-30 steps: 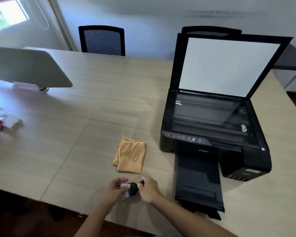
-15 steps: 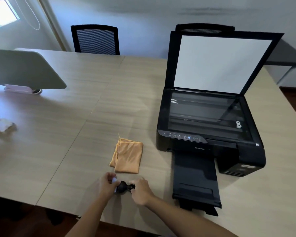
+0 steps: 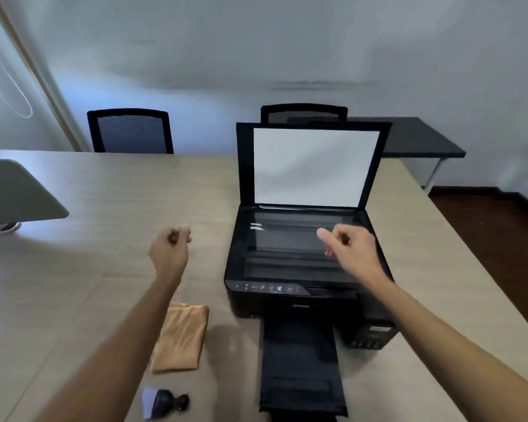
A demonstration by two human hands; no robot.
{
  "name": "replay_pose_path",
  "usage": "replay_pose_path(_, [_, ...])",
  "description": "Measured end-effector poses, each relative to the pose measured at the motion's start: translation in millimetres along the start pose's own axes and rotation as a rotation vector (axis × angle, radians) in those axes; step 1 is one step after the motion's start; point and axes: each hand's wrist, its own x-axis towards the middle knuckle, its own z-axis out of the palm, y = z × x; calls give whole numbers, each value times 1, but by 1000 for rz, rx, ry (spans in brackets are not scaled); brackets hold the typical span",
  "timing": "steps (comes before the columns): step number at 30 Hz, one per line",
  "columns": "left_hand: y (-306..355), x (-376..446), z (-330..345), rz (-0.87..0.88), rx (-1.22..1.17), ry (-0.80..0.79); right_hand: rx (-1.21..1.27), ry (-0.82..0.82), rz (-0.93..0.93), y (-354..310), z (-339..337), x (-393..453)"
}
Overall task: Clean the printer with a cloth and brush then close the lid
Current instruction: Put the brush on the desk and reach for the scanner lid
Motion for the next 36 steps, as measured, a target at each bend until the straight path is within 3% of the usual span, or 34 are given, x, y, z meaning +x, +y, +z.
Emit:
replay_pose_path(3, [67, 45, 46, -42, -81, -102, 29, 261, 53, 2, -70, 69])
replay_pose_path(6, [126, 71, 83, -130, -173, -222, -4, 355, 56, 0, -111, 117])
replay_pose_path(10, [180, 86, 119, -227, -293, -358, -91, 252, 164, 8, -131, 175])
replay_pose_path(14, [195, 105, 140, -246, -315, -445, 94, 126, 323, 14, -129, 214])
replay_pose_path(20, [196, 120, 153, -287, -273, -437, 251, 15, 326, 18, -112, 234])
replay_pose_path(26, [200, 86, 135, -341, -339, -384, 344, 137, 346, 36, -104, 205])
replay_pose_path(32, [168, 38, 99, -469, -617, -440, 484, 224, 272, 51, -95, 109])
replay_pose_path(36, [116, 9, 75, -522, -526, -429, 500, 233, 244, 74, -80, 41])
